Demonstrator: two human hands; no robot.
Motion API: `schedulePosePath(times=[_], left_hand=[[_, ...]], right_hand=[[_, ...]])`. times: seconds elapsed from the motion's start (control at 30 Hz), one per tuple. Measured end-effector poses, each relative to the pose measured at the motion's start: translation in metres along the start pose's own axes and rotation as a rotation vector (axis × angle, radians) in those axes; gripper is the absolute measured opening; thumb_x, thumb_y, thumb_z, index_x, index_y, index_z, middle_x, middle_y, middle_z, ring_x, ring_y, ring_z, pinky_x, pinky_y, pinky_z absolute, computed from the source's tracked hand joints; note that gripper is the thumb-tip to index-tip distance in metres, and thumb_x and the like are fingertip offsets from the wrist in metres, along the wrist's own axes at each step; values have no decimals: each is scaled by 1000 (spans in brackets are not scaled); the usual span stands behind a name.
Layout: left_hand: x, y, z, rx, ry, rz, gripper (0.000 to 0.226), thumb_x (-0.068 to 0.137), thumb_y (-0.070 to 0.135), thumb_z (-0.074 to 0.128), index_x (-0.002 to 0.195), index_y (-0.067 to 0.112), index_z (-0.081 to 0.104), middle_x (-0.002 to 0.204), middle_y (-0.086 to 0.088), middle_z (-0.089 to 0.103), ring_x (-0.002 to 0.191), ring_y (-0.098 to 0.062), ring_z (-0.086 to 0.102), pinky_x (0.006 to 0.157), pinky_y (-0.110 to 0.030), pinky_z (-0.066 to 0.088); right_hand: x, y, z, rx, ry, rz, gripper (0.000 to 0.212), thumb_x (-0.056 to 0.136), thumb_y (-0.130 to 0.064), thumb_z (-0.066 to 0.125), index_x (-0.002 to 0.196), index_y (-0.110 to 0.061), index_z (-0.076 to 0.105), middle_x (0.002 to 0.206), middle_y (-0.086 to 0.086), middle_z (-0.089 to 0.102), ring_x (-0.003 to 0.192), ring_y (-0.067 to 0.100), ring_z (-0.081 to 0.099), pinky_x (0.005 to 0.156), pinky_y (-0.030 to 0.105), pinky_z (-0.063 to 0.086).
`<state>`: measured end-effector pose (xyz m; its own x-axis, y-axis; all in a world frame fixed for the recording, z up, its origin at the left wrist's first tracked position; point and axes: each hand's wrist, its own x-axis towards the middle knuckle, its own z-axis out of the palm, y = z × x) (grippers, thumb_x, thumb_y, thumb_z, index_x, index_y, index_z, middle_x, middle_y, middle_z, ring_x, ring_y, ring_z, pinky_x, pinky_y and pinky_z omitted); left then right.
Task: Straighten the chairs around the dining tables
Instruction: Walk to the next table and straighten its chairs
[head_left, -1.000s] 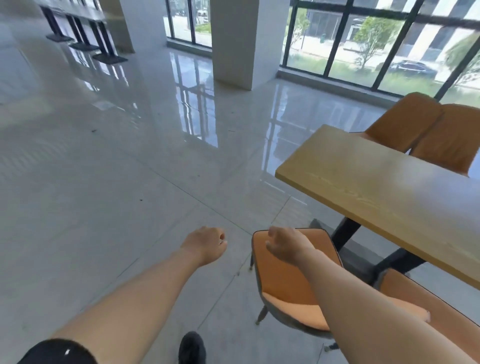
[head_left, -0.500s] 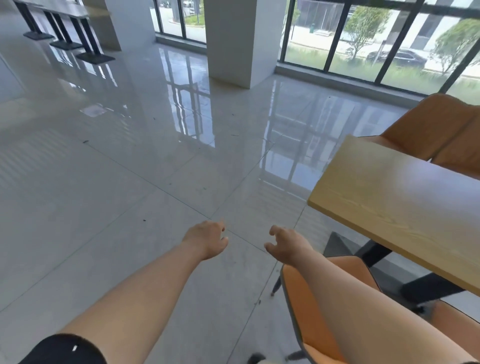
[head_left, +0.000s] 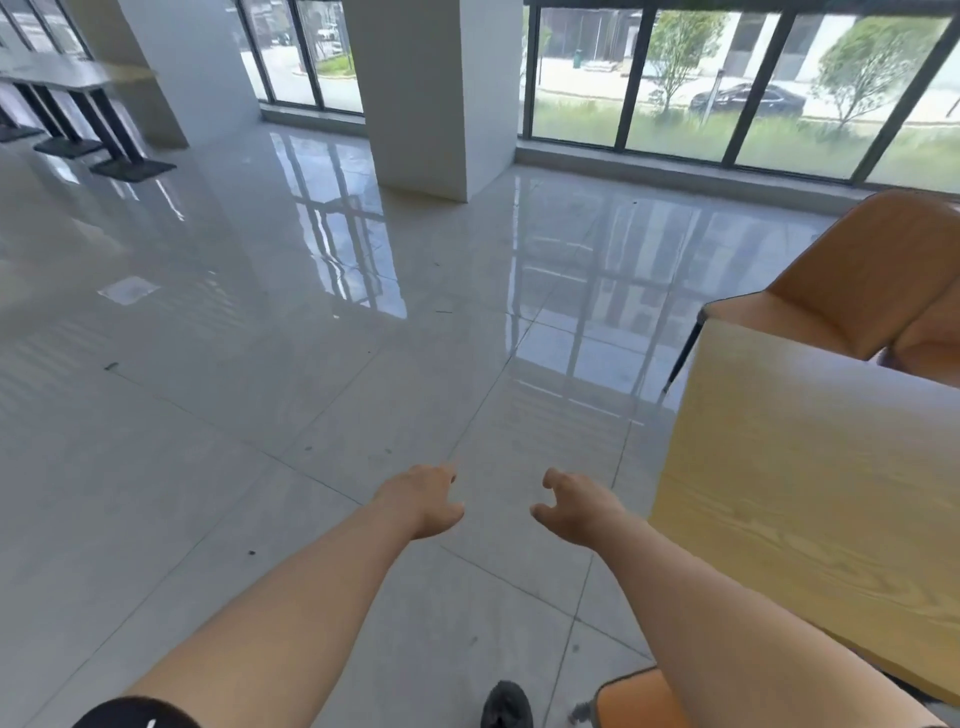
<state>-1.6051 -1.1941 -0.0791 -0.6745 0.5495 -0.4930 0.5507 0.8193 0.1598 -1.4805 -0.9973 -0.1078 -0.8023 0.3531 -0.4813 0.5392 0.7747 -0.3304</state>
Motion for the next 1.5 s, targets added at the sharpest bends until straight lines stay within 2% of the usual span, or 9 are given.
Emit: schedulePosePath(times=[0.17,0.27,0.57,0.97,1.2,1.4,1.5], left_hand=[[78,15,-43,6,16,62,54,94,42,52,142,17,44,145,-8,50,129,-29,50,104,-41,44],[122,23,-64,28,-12,82,48,96,39,50,139,16,45,142,-9,51,126,-29,51,101,-41,45],[266,33,-118,84,-15,195,50,94,41,52,137,16,48,138,-10,54,121,-30,53,95,-39,45],[505,42,-269,181,-58,388,52,94,43,52,138,17,48,143,-8,51,125,-29,53,100,-38,44],[615,104,-329,215,-53,509,51,94,42,52,138,17,47,139,-7,53,122,-27,54,95,-38,46],[715,187,-364,246,-44,580,51,94,41,52,139,18,47,136,-4,55,120,-25,55,94,-38,46],[770,233,-383,275,-49,584,49,95,41,52,138,18,47,134,-5,55,117,-26,55,89,-35,46]], right_hand=[[61,11,-50,-20,7,27,59,95,-47,56,142,-15,43,141,11,52,124,32,53,91,38,45],[88,20,-72,-30,-5,49,59,95,-47,56,143,-14,43,141,11,52,124,31,53,95,40,46],[198,39,-130,-16,23,147,58,97,-48,54,143,-13,43,143,12,50,127,30,51,95,38,43],[384,29,-259,130,166,361,54,97,-45,55,139,-14,46,141,11,50,124,30,52,96,38,44],[457,74,-329,169,240,462,52,95,-45,55,136,-14,48,136,11,55,119,30,55,92,41,48],[532,154,-382,188,239,527,53,95,-47,53,136,-13,47,136,10,54,118,29,56,85,37,47],[574,200,-419,220,247,533,56,94,-47,53,139,-14,46,139,9,52,120,28,55,92,41,50]])
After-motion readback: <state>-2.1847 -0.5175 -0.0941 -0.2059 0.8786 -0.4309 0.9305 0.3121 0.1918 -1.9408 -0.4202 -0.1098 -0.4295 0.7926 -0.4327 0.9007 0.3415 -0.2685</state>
